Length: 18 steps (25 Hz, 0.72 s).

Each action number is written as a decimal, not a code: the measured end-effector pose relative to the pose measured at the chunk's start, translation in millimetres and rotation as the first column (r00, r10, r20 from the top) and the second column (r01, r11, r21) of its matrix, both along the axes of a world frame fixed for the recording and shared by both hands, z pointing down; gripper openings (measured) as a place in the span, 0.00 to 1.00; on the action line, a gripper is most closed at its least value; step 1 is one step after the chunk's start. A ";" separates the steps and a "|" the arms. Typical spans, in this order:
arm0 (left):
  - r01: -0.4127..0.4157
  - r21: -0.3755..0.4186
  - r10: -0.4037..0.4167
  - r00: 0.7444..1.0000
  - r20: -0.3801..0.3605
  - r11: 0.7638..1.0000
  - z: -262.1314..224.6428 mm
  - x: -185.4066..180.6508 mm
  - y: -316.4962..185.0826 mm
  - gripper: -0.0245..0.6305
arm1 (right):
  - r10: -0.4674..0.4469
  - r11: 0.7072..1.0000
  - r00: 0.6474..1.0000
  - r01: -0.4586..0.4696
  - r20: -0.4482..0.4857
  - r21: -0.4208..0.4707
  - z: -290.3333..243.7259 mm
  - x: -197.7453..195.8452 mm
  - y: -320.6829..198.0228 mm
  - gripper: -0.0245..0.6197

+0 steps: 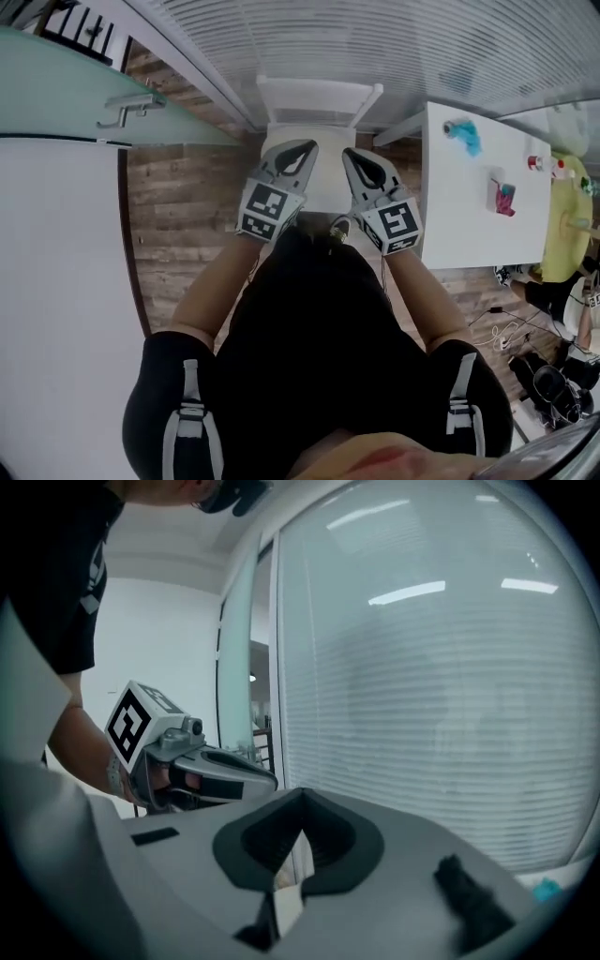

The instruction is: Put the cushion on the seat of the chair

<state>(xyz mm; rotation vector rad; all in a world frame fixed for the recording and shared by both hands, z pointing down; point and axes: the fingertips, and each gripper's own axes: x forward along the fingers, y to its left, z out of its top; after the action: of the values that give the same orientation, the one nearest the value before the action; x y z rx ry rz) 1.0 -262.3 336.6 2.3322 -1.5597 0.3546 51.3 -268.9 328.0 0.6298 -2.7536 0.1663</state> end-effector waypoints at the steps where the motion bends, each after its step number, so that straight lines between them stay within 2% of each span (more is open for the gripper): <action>1: -0.002 0.037 0.002 1.000 -0.004 0.999 -19.1 1.5 1.4 0.06 | -0.009 1.000 1.000 0.008 0.025 0.027 -19.4 0.0 1.0 0.06; 8: 0.002 0.243 0.000 1.000 -0.010 0.970 -124.8 7.4 13.8 0.06 | -0.076 0.988 0.986 0.054 0.148 0.144 -110.5 -2.4 10.2 0.06; 11: 0.009 0.287 -0.006 1.000 -0.011 0.958 -146.6 9.1 17.1 0.06 | -0.079 0.986 0.979 0.049 0.189 0.160 -131.0 -1.5 14.6 0.06; 15: 0.002 0.329 -0.003 1.000 0.001 0.944 -158.7 10.8 20.8 0.06 | -0.083 0.984 0.977 0.049 0.199 0.169 -140.2 2.0 17.1 0.06; 18: -0.005 0.334 0.004 1.000 0.006 0.943 -159.5 11.2 21.0 0.06 | -0.085 0.984 0.977 0.050 0.197 0.173 -143.0 2.7 15.8 0.06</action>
<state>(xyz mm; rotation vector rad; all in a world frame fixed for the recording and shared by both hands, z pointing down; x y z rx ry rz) 12.2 -241.3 177.1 2.5848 -1.7325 0.1007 54.0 -253.1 184.9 0.5895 -3.0066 -0.0184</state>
